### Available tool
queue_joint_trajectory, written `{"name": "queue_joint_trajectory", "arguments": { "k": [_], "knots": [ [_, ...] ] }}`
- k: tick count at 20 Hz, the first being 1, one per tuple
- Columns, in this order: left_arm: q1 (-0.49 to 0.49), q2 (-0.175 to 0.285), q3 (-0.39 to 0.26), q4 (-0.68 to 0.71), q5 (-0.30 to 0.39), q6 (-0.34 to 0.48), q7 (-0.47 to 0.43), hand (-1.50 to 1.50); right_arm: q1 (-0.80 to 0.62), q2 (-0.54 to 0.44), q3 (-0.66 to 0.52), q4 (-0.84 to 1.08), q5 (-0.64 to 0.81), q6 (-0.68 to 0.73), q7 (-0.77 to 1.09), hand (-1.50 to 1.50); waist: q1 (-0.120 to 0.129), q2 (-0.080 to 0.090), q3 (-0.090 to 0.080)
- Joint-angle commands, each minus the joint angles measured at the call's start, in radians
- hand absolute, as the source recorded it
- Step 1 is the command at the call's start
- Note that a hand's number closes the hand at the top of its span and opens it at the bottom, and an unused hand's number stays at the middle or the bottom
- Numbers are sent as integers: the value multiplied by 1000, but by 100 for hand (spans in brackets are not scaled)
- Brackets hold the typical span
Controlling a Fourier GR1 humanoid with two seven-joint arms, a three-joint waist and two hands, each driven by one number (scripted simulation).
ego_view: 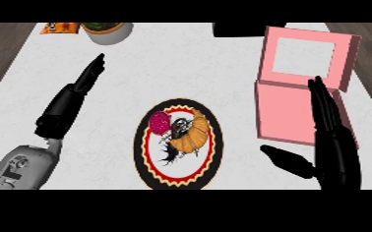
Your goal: Pick the croissant from the plate and place it in the cardboard box
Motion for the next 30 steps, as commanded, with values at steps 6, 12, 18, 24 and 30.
{"name": "queue_joint_trajectory", "arguments": {
  "k": [6, 12, 18, 24, 30],
  "knots": [
    [-4, -1, -10, -11, 4, -44, -26, 0, -98, 73, 236, -68, 248, 495, 468, -150, 55, 18, 0],
    [-11, -2, 1, -4, 9, -55, -32, 0, -298, 302, 336, -33, 233, 837, 757, -150, 72, 18, 1],
    [-35, 3, 21, 10, 14, -71, -31, 0, -402, 487, 317, 166, 223, 924, 876, -150, 61, 21, 5],
    [-32, 10, 27, -23, 20, -85, -14, 0, -489, 491, 290, 297, 125, 852, 956, -150, 75, 19, 7],
    [-47, -14, 28, -13, 13, -77, 12, 0, -540, 492, 325, 388, 58, 817, 979, -150, 63, 16, 8]
  ]
}}
